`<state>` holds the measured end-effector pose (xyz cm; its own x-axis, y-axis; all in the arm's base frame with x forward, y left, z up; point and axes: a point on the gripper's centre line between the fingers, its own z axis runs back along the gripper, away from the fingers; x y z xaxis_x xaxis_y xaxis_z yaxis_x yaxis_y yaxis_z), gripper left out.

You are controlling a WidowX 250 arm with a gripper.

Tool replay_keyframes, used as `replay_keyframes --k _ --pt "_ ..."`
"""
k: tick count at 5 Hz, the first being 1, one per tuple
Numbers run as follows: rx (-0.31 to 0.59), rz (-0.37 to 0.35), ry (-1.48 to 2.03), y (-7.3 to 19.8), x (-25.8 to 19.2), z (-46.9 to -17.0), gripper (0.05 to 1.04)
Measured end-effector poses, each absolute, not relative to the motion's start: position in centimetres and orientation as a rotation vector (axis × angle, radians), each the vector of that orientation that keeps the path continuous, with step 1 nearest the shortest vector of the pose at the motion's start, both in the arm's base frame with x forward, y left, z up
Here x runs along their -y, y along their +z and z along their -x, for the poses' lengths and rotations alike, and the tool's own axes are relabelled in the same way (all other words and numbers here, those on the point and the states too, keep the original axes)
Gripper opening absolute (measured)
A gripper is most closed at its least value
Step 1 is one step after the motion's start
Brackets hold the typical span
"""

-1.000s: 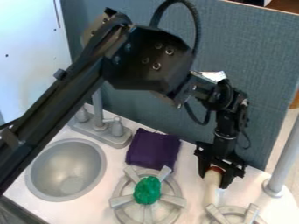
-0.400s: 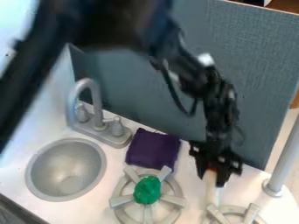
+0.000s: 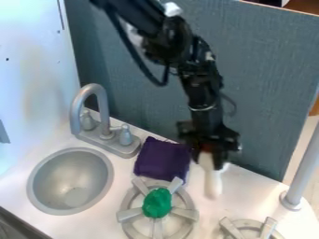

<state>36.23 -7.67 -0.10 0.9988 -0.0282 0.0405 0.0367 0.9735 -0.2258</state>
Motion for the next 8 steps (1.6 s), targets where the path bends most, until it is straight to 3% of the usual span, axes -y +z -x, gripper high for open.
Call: replay_keyframes --k 2,3,4,5,6,8 --pt "-0.075 -0.025 -0.036 1.1 2.3 -31.3 0.598" --pt "-0.129 -0.090 -0.001 1.3 -0.8 -30.3 0.598" --pt "-0.158 -0.126 0.063 1.0 -3.6 -29.9 0.598" --pt "-0.222 -0.183 0.129 -2.1 -4.5 -30.0 0.598" --pt "-0.205 -0.171 0.113 -3.3 -5.6 -30.3 0.598" --pt "-0.324 -0.277 0.126 -5.6 -8.2 -28.2 0.598"
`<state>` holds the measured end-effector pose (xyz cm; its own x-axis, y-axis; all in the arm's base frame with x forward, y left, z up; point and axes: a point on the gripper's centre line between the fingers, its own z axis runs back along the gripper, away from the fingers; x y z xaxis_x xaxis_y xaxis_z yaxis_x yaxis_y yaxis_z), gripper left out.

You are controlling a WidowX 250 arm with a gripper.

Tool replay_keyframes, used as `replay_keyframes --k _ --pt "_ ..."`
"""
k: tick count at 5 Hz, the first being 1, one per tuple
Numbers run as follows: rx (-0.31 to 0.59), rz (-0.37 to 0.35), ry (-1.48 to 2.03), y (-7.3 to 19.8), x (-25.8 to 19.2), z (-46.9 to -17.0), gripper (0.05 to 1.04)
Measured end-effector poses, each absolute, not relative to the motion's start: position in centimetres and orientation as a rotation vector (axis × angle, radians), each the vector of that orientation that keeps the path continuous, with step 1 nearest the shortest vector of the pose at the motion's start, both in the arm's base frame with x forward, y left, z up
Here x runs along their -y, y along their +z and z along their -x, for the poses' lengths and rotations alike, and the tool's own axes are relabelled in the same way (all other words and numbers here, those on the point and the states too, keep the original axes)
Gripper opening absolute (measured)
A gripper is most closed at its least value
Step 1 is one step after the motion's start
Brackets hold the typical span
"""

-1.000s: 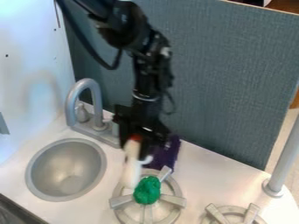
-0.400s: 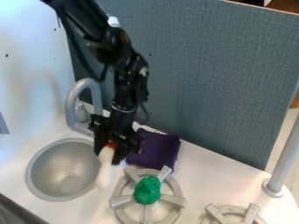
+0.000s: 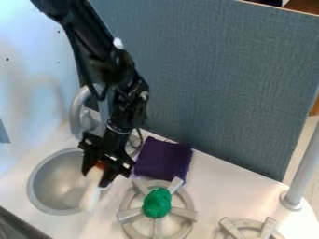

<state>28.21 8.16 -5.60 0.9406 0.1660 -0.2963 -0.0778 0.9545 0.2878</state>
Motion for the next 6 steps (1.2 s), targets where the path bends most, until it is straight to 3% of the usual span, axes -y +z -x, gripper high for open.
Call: replay_keyframes --k 1,3,4,5,6 --pt "-0.322 -0.254 0.126 -6.3 -8.6 -27.9 0.598" --pt "-0.309 -0.027 -0.009 -10.3 -7.2 -27.5 0.598" --pt "-0.298 -0.041 -0.012 -10.3 -7.3 -27.8 0.670" --pt "-0.306 -0.053 0.002 -10.3 -7.3 -27.5 0.961" --pt "-0.189 -0.029 0.049 -5.9 -6.7 -27.8 1.009"
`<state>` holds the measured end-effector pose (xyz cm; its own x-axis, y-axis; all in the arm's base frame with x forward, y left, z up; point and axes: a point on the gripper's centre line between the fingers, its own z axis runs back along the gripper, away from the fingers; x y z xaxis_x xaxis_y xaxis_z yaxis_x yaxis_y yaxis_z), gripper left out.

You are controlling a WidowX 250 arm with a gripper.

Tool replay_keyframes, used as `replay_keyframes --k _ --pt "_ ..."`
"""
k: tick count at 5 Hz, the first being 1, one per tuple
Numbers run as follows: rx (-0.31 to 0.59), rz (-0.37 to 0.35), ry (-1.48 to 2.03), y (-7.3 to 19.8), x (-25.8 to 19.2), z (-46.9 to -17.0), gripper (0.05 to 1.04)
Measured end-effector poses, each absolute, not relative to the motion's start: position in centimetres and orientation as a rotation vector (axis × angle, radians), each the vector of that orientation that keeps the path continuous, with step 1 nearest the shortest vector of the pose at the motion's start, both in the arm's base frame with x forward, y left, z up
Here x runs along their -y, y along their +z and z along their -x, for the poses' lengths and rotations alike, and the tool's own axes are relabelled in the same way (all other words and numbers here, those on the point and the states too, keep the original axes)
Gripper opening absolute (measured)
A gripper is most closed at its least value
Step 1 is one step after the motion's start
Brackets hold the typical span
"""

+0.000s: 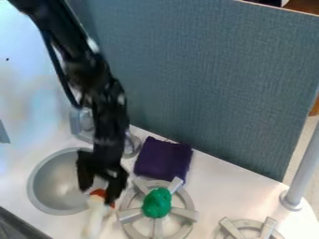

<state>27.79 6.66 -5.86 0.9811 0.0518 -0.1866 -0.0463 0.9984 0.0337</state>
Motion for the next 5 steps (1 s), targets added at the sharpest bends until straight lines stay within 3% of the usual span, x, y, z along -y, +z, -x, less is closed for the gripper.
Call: replay_keyframes --k 1,2,4,5 --pt "-0.065 0.028 0.038 -1.5 -5.0 -29.4 1.003" --pt "-0.001 0.031 0.009 0.3 -3.3 -32.4 1.001" --pt "-0.016 -0.012 0.038 -3.5 -2.5 -37.3 1.001" --pt "-0.008 -0.030 0.063 -4.4 -2.8 -38.0 1.001"
